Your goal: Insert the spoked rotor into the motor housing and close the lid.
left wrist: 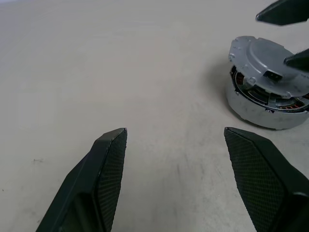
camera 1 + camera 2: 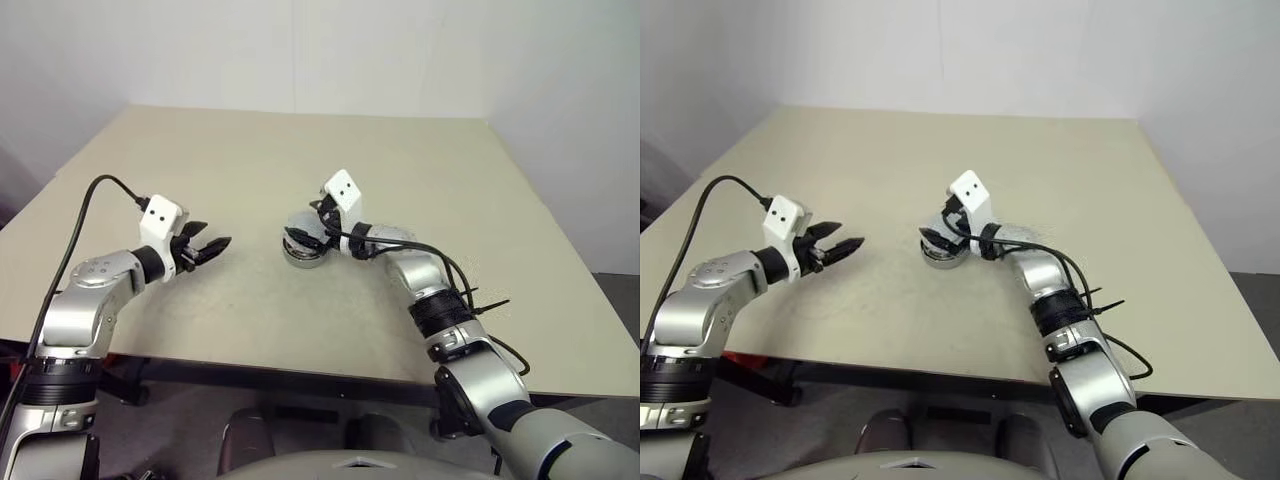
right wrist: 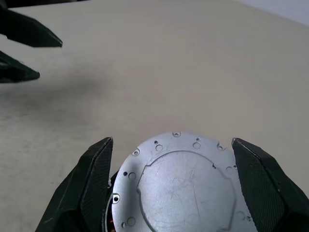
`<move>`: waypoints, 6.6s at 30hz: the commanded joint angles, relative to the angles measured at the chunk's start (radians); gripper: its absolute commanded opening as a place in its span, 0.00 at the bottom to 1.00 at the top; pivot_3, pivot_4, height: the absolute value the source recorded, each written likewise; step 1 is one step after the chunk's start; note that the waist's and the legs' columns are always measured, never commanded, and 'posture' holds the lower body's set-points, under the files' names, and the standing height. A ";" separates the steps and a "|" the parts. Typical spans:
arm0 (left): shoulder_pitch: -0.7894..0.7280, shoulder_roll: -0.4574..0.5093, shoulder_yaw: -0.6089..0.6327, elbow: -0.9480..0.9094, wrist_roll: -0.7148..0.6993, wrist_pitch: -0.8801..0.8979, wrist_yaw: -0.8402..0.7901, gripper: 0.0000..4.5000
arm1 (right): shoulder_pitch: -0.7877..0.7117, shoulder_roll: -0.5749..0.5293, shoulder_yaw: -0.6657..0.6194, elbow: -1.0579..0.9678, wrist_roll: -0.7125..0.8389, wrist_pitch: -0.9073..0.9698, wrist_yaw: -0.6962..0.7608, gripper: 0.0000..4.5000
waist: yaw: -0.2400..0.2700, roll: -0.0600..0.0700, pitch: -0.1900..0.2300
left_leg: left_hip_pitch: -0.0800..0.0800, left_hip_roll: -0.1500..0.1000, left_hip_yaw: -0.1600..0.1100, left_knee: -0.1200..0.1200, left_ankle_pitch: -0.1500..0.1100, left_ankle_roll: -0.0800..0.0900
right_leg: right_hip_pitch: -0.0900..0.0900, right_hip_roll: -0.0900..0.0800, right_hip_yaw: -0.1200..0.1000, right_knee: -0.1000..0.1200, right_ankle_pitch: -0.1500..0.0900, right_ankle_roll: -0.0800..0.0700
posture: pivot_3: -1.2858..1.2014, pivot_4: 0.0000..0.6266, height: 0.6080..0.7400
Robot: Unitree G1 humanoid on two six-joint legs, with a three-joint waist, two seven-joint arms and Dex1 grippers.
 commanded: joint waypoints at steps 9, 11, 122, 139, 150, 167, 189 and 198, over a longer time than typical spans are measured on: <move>-0.002 0.039 0.027 -0.036 -0.007 0.005 -0.004 0.75 | -0.025 0.046 -0.014 0.102 -0.044 -0.070 -0.018 0.99 | -0.001 0.000 0.000 | 0.000 0.000 0.000 0.000 0.000 0.000 | 0.000 0.000 0.000 0.000 0.000 0.000 | 0.52 0.00 1.00; -0.001 0.042 0.027 -0.040 -0.008 0.008 -0.004 0.75 | -0.029 0.052 -0.018 0.123 -0.047 -0.075 -0.022 0.99 | -0.001 0.000 0.000 | 0.000 0.000 0.000 0.000 0.000 0.000 | 0.000 0.000 0.000 0.000 0.000 0.000 | 0.52 0.00 1.00; -0.166 -0.277 0.159 -0.043 -0.392 0.424 0.253 0.62 | -0.067 -0.014 0.080 0.306 -0.167 0.098 0.129 0.70 | -0.009 0.003 -0.012 | 0.014 -0.004 0.002 -0.008 -0.006 0.010 | 0.017 -0.003 0.000 -0.007 -0.004 0.001 | 0.52 0.00 1.00; -0.297 -0.337 0.158 0.189 -0.420 0.503 0.289 0.01 | -0.063 -0.017 0.067 0.273 -0.162 0.114 0.112 0.70 | -0.010 0.007 -0.016 | 0.014 -0.004 0.002 -0.013 -0.008 0.013 | 0.021 -0.003 -0.002 -0.018 -0.005 0.003 | 0.52 0.00 1.00; -0.463 -0.380 0.124 0.435 -0.376 0.594 0.315 0.01 | -0.068 -0.015 0.061 0.253 -0.158 0.118 0.103 0.70 | -0.012 0.008 -0.016 | 0.014 -0.005 0.002 -0.015 -0.008 0.013 | 0.021 -0.004 -0.002 -0.019 -0.008 0.008 | 0.52 0.00 1.00; -0.516 -0.433 0.177 0.516 -0.339 0.781 0.438 0.01 | -0.066 -0.005 0.035 0.172 -0.131 0.179 0.082 0.70 | -0.013 0.008 -0.016 | 0.014 -0.005 0.003 -0.021 -0.008 0.013 | 0.021 -0.004 -0.003 -0.024 -0.008 0.008 | 0.52 0.00 1.00; -0.496 -0.475 0.219 0.425 -0.350 0.878 0.473 0.00 | -0.008 -0.044 0.070 -0.051 -0.076 0.191 0.249 0.99 | -0.013 0.009 -0.015 | 0.003 -0.004 0.002 -0.025 -0.008 0.013 | 0.019 -0.007 -0.012 -0.036 -0.005 0.003 | 0.52 0.00 1.00; -0.506 -0.488 0.227 0.413 -0.348 0.898 0.471 0.00 | -0.046 -0.073 -0.011 -0.112 -0.004 0.187 0.281 0.99 | -0.014 0.009 -0.013 | 0.000 -0.005 0.002 -0.025 -0.008 0.014 | 0.016 -0.008 -0.013 -0.037 -0.005 0.004 | 0.52 0.00 1.00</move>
